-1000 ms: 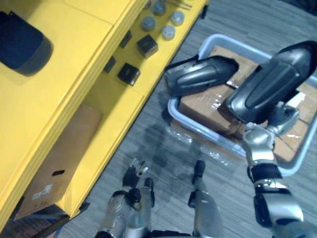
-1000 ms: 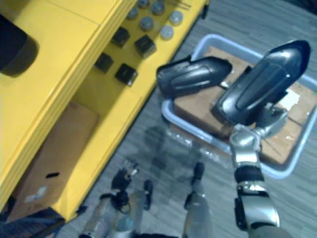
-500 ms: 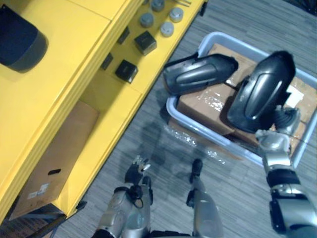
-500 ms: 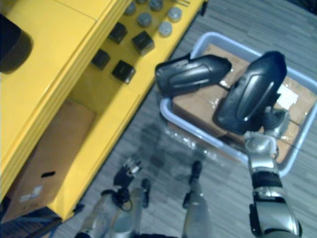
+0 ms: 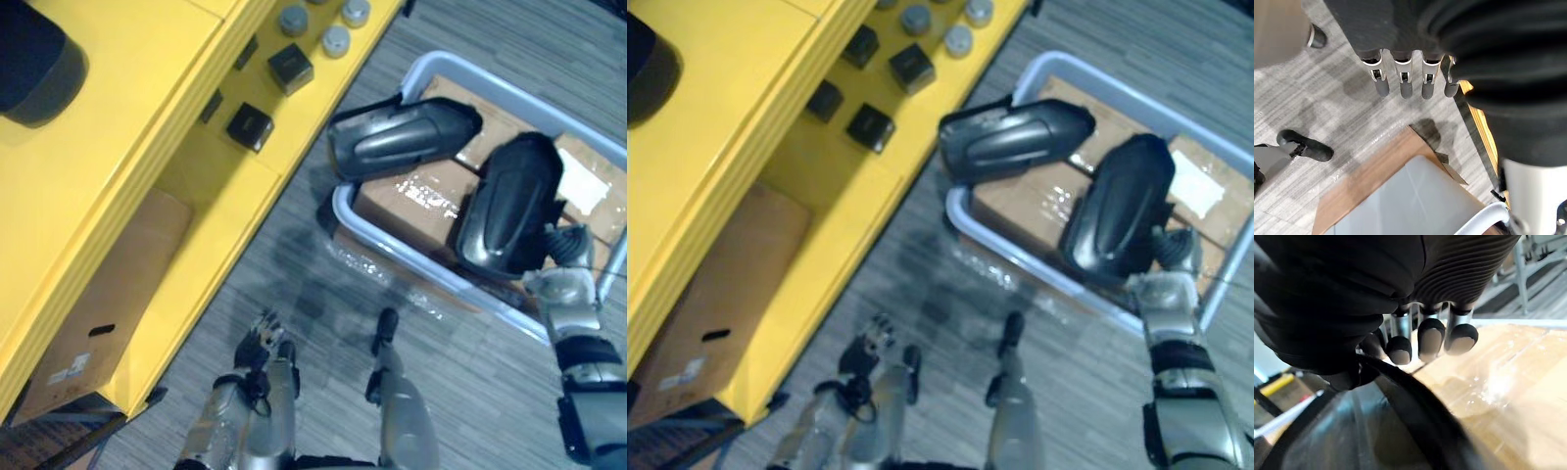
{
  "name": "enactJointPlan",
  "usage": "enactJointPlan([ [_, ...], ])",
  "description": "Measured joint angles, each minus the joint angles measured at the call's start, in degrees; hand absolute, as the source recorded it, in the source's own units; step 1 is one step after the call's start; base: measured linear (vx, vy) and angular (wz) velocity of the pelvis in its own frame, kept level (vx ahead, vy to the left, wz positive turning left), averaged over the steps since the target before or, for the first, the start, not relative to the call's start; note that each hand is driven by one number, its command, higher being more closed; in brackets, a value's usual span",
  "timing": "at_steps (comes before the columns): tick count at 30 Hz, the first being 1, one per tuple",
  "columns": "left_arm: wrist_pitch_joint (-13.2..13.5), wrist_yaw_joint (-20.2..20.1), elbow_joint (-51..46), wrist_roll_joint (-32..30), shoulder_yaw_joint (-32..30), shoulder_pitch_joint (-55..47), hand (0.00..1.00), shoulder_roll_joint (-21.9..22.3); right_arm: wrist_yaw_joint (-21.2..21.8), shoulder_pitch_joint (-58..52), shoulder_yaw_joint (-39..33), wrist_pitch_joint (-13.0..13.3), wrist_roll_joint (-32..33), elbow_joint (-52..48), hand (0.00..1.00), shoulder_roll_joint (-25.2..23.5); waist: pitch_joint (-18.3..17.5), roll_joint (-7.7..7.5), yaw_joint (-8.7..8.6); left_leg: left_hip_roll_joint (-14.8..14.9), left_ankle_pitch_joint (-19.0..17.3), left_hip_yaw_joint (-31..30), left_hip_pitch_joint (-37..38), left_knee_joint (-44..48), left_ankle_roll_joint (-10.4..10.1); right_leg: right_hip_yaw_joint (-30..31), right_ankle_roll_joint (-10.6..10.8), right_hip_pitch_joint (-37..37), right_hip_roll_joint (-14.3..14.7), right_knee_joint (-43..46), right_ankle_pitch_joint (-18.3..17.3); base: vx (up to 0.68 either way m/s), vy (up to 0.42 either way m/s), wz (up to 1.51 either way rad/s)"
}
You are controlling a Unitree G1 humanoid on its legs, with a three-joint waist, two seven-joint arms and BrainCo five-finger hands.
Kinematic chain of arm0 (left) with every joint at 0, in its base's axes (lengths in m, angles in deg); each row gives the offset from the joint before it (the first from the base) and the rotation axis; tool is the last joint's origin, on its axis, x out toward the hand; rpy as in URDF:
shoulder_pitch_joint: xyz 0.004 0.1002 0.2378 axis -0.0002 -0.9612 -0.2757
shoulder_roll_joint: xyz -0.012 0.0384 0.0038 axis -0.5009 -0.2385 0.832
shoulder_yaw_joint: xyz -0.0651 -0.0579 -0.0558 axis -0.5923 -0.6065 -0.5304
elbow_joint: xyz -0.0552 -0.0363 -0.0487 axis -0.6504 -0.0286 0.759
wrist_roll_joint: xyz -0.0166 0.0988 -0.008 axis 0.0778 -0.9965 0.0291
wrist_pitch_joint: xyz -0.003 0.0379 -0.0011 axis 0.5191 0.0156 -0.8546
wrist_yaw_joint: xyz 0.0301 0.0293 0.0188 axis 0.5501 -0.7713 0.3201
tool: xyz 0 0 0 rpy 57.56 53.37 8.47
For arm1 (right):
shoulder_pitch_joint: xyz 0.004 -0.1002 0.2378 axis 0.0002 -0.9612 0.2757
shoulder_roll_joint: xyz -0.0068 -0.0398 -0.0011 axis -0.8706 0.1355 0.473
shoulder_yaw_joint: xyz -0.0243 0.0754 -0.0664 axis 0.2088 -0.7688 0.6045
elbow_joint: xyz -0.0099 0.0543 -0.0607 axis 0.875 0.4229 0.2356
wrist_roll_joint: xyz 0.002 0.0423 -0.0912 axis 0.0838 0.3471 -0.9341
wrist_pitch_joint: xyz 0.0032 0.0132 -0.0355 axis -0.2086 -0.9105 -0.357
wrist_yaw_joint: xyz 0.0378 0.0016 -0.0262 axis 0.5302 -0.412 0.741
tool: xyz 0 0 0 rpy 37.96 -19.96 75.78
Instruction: Walk over and take plastic housings, then place them on the shelf
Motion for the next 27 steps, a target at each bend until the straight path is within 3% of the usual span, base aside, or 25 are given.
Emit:
enactJointPlan([
  [2, 0.0, 0.0, 0.0, 0.0, 0.0, 0.0, 0.0, 0.0, 0.0, 1.5, 0.2, -0.8, 0.0, 1.7, 1.0, 0.8, 0.0, 0.07, 0.06, -0.4, 0.2, 0.0, -0.8, 0.1, 0.2, -0.1, 0.0, -1.1, -0.4, 0.6, 0.0, -0.02, 0.017, 0.07],
  [3, 0.0, 0.0, 0.0, 0.0, 0.0, 0.0, 0.0, 0.0, 0.0, 2.3, 0.2, -1.1, 0.0, 3.2, 0.0, 0.9, 0.0, 0.13, -0.02, -0.7, 0.3, 0.0, -1.1, 0.2, 0.3, -0.2, 0.0, -1.2, -0.7, 0.7, 0.0, -0.02, 0.022, 0.07],
  [8, 0.0, 0.1, 0.0, 0.1, 0.1, -0.1, 0.0, 0.2, -0.1, 3.9, 0.1, -2.3, -0.1, 6.2, 0.0, 2.0, 0.1, 0.52, 0.1, -1.4, 0.6, -0.2, -1.4, 0.2, 0.6, -0.3, 0.0, -1.5, -1.4, 1.2, 0.0, -0.01, 0.017, 0.05],
  [13, 0.1, 0.2, -0.1, 0.1, 0.5, -0.2, 0.0, 0.4, -1.9, 6.5, 0.0, -5.5, -2.4, 9.6, 0.0, 3.0, 0.1, 1.45, 0.06, -2.0, 1.1, -0.2, -1.9, -0.1, 0.8, -0.3, 0.0, -2.1, -2.0, 1.7, -0.1, 0.0, 0.0, 0.01],
  [16, 0.2, 0.2, -0.8, 0.2, 0.5, -0.5, 0.0, 0.4, -8.3, 8.1, 0.0, -11.6, -9.5, 10.1, 0.0, 4.0, 0.1, 2.73, 0.08, -2.2, 1.2, -0.3, -2.0, -0.1, 0.9, -0.4, 0.0, -2.2, -2.2, 1.7, -0.1, -0.01, 0.005, 0.02],
  [19, 0.4, 0.0, -2.1, 1.9, 0.9, -1.8, 0.0, 0.4, -13.6, 9.2, -1.5, -14.5, -11.9, 9.9, 0.0, 5.6, 0.2, 3.2, -0.04, -2.2, 1.2, -0.3, -1.9, -0.2, 0.9, -0.4, 0.0, -2.2, -2.2, 1.7, -0.1, 0.0, 0.0, 0.0],
  [24, 0.4, -0.1, -2.2, 2.2, 2.3, -2.1, 0.0, 0.4, -20.3, 9.7, -2.2, -14.8, -11.1, 7.7, 0.0, 8.5, 0.2, 3.35, -0.25, -2.1, 1.2, 0.0, -1.6, -0.6, 0.9, -0.2, 0.0, -2.2, -2.2, 1.7, -0.1, 0.0, 0.0, -0.02],
  [27, 1.0, -0.1, -2.3, 2.2, 2.2, -2.2, 0.0, 0.4, -24.6, 10.0, -4.7, -12.9, -9.0, 4.8, 0.0, 9.9, 0.2, 3.35, -0.72, -2.1, 1.2, 0.1, -1.5, -0.6, 0.9, -0.1, 0.0, -2.2, -2.2, 1.7, -0.1, 0.0, 0.0, 0.0],
])
